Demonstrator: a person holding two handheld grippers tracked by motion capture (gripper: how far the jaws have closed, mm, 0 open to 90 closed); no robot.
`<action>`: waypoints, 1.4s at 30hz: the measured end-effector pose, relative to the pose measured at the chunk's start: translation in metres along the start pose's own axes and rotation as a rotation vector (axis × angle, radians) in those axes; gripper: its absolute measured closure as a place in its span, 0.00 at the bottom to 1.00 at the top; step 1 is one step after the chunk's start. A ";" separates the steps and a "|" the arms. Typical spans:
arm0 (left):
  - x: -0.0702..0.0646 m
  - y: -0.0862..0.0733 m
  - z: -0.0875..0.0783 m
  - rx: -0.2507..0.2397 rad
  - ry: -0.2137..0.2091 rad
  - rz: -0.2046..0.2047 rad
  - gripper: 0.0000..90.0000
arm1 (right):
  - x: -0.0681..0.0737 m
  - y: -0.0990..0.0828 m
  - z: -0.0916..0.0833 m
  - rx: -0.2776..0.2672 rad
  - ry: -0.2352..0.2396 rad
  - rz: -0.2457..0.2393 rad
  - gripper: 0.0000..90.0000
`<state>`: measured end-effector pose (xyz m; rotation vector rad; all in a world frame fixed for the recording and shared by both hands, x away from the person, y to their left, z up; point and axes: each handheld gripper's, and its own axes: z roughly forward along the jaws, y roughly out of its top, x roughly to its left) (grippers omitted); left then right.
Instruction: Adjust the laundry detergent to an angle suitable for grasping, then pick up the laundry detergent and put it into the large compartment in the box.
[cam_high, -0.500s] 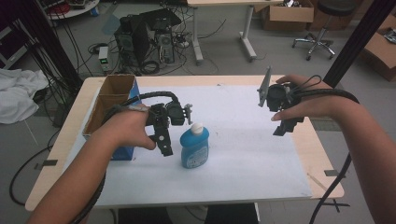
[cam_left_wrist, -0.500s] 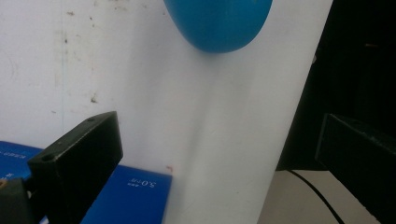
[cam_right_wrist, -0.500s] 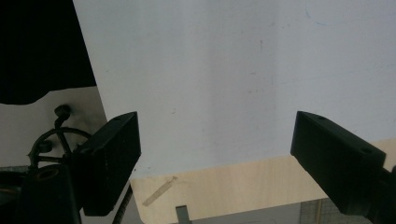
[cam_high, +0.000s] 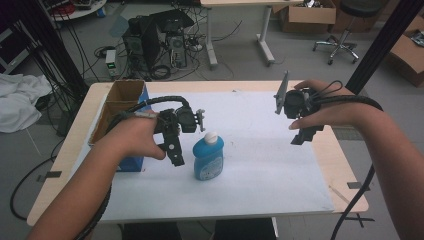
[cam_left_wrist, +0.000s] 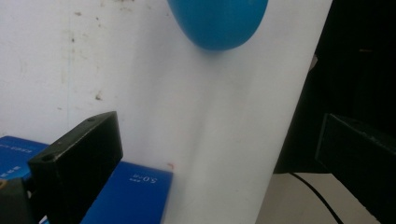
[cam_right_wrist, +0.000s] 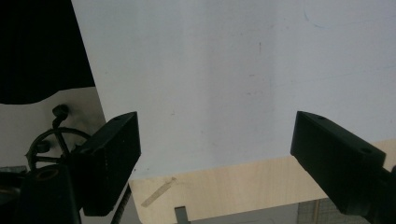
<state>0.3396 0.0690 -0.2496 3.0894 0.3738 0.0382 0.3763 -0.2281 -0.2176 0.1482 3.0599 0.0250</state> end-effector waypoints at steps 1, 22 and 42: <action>0.000 0.000 0.000 0.002 -0.005 0.001 0.01 | 0.000 0.000 0.000 -0.002 0.001 0.001 0.18; -0.001 0.000 0.006 0.001 -0.020 -0.009 0.01 | -0.001 0.004 0.004 0.008 0.004 -0.009 0.18; -0.001 -0.002 0.000 -0.006 -0.005 -0.008 0.01 | 0.000 0.006 0.001 -0.001 -0.008 0.002 0.18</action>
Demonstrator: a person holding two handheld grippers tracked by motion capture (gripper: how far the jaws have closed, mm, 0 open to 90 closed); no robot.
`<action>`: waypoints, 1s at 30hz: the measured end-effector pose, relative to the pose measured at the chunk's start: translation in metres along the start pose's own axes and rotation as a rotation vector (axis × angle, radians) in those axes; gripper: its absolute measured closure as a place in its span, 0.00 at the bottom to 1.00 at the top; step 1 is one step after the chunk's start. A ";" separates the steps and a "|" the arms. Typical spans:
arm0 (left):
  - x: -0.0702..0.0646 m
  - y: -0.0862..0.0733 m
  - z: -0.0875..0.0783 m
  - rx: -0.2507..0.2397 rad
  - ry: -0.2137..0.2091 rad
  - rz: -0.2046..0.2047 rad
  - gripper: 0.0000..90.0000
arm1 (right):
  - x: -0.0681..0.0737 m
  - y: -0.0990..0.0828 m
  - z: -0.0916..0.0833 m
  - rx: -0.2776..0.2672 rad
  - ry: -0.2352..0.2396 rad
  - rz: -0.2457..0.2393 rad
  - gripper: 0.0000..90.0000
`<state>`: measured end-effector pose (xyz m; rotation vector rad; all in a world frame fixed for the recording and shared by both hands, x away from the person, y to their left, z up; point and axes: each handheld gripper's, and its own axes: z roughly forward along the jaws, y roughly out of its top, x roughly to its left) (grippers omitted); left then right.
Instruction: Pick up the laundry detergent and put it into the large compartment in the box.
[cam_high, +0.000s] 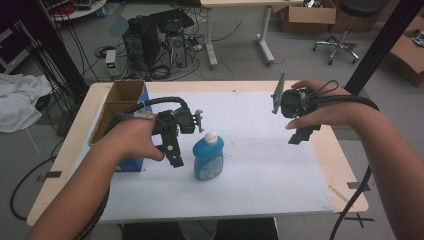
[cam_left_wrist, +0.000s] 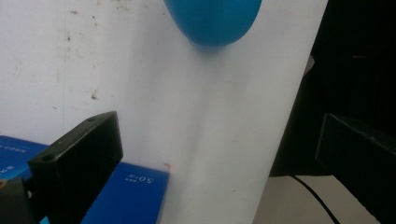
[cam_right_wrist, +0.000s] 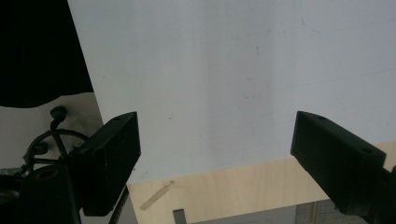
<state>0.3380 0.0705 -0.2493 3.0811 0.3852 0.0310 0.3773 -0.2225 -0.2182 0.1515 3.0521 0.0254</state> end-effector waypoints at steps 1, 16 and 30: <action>0.000 0.001 0.000 0.003 0.000 -0.001 0.01 | 0.001 -0.001 0.000 -0.004 0.003 -0.001 0.18; -0.006 0.017 -0.001 0.031 0.004 -0.025 0.02 | 0.002 -0.005 0.002 -0.014 -0.002 -0.014 0.18; -0.001 0.037 0.000 0.035 0.006 -0.073 0.02 | 0.003 -0.002 0.012 -0.006 0.003 -0.029 0.18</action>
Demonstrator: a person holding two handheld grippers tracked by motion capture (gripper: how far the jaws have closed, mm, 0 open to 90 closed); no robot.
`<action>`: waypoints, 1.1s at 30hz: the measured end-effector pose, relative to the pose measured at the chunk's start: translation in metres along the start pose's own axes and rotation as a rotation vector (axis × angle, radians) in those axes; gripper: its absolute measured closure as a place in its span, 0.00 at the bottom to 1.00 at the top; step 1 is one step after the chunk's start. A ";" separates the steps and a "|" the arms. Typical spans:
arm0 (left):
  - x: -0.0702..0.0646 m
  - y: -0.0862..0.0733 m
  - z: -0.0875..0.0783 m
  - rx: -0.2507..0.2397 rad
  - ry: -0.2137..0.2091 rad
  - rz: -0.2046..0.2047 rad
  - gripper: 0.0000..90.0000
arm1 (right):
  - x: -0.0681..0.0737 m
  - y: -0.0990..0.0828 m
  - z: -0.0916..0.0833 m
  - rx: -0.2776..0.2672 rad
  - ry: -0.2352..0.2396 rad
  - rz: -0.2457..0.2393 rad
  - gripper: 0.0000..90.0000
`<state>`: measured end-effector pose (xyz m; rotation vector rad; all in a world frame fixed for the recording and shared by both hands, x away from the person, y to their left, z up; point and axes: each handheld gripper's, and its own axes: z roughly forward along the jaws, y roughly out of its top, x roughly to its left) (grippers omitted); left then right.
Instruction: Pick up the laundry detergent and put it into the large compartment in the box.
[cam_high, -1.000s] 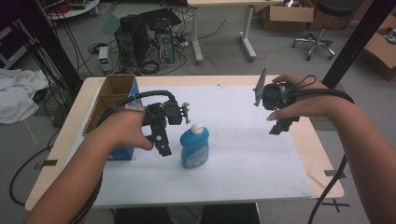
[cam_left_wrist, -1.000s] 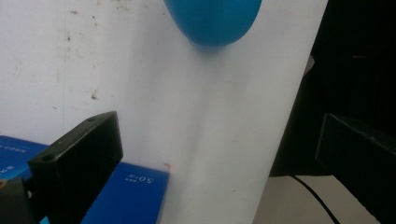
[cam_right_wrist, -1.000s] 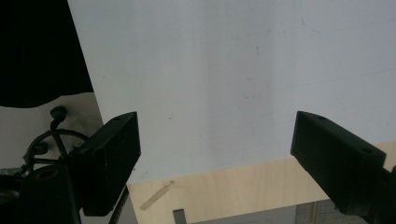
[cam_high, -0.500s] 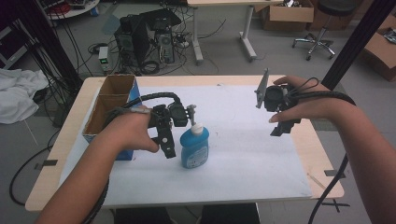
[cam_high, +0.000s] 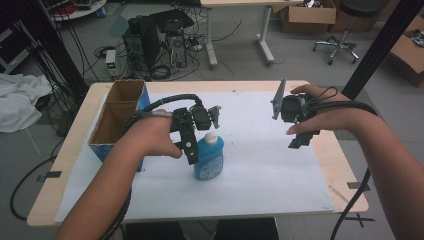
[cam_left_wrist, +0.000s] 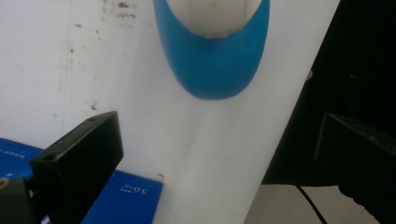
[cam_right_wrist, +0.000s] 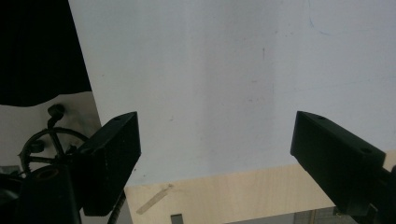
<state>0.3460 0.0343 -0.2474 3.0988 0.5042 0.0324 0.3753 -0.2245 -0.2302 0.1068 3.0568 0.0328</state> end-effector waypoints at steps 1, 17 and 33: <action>-0.001 0.003 0.001 0.000 -0.003 -0.003 0.02 | -0.001 0.000 0.000 -0.002 -0.002 0.003 0.18; 0.002 0.015 0.008 0.001 -0.014 0.003 0.02 | -0.002 -0.002 0.000 -0.011 -0.011 0.010 0.18; 0.006 0.032 0.022 -0.024 -0.033 0.028 0.01 | -0.003 -0.005 0.003 -0.014 -0.016 0.028 0.18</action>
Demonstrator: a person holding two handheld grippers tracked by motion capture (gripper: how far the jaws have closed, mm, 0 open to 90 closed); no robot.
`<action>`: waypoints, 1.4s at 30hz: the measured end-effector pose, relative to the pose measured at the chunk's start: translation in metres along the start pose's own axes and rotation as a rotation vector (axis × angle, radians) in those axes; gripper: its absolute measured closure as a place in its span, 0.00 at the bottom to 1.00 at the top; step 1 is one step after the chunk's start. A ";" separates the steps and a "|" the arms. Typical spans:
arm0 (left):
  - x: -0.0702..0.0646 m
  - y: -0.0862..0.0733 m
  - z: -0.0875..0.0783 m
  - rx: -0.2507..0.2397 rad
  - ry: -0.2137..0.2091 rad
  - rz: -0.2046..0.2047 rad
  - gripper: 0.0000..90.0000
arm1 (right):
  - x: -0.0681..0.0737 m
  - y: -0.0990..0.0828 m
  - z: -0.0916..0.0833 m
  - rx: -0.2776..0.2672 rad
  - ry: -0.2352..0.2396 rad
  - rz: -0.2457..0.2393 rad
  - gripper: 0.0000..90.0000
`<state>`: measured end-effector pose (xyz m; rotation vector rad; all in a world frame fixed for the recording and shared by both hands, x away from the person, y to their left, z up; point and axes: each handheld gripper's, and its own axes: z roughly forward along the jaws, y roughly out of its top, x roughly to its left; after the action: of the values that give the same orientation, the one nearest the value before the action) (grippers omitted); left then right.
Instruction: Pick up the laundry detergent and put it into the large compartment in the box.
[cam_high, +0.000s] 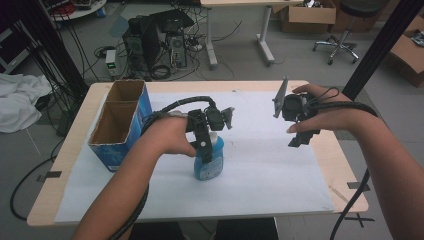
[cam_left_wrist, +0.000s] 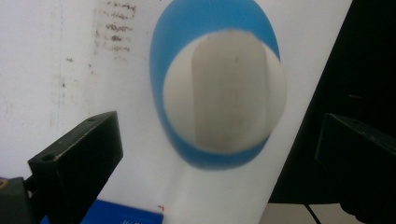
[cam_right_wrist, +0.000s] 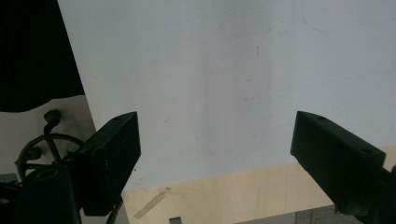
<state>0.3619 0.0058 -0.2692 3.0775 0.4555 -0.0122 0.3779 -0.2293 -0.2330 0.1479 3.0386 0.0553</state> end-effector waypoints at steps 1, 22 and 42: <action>0.000 0.001 0.001 -0.003 -0.002 -0.004 0.01 | 0.000 0.000 0.000 0.002 0.001 -0.002 0.18; -0.005 0.014 0.021 0.002 0.014 -0.004 0.02 | -0.002 0.002 0.007 -0.010 0.006 -0.015 0.18; -0.006 0.024 0.023 0.012 0.044 -0.006 0.07 | -0.002 -0.004 0.008 -0.015 -0.003 -0.006 0.18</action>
<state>0.3626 -0.0195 -0.2912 3.0934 0.4689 0.0537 0.3803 -0.2333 -0.2405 0.1376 3.0349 0.0767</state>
